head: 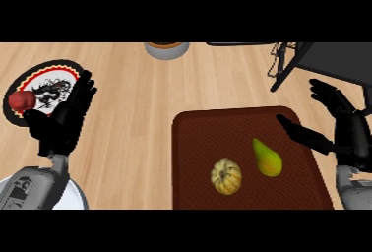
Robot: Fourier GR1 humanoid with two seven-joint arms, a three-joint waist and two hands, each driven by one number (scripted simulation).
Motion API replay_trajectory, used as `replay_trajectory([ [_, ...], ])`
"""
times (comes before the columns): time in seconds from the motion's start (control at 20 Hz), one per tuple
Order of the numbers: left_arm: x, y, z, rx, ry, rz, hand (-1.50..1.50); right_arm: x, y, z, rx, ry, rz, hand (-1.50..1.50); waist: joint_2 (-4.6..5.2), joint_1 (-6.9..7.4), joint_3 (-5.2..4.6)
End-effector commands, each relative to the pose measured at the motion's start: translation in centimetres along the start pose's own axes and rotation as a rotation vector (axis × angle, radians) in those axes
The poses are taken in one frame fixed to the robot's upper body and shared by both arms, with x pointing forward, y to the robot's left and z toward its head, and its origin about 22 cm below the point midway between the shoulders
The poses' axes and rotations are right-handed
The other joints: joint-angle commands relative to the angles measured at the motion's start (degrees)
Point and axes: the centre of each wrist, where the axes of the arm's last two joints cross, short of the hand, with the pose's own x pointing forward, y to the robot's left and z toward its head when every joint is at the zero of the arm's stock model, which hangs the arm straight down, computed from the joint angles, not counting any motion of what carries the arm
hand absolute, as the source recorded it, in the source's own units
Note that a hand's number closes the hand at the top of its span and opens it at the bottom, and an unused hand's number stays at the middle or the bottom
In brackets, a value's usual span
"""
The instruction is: Pick the squash from the tray and place it in the tiered shelf
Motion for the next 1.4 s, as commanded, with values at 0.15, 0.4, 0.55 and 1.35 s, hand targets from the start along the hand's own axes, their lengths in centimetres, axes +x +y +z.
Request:
replay_trajectory([
  [0.15, -2.6, -0.9, 2.0, -0.036, 0.043, -0.042, 0.0, -3.3, -4.3, 2.2, -0.427, -0.133, 0.497, -1.5, -1.17, -1.66, 0.4],
  [0.4, -3.3, -2.0, 1.7, -0.07, 0.005, -0.057, 0.0, 0.5, 0.4, 8.1, -0.503, -0.232, 0.383, -1.5, -0.58, 0.68, 0.66],
  [0.55, -2.6, -2.0, 1.7, -0.098, 0.002, -0.066, 0.0, 1.9, 1.8, 11.6, -0.352, -0.136, 0.436, -1.5, -0.5, 1.89, 0.71],
  [1.35, -2.8, -4.2, 0.1, -0.133, -0.015, -0.054, 0.0, 9.1, 11.5, 14.5, 0.007, 0.294, 1.042, -1.5, 0.44, 4.34, 0.61],
])
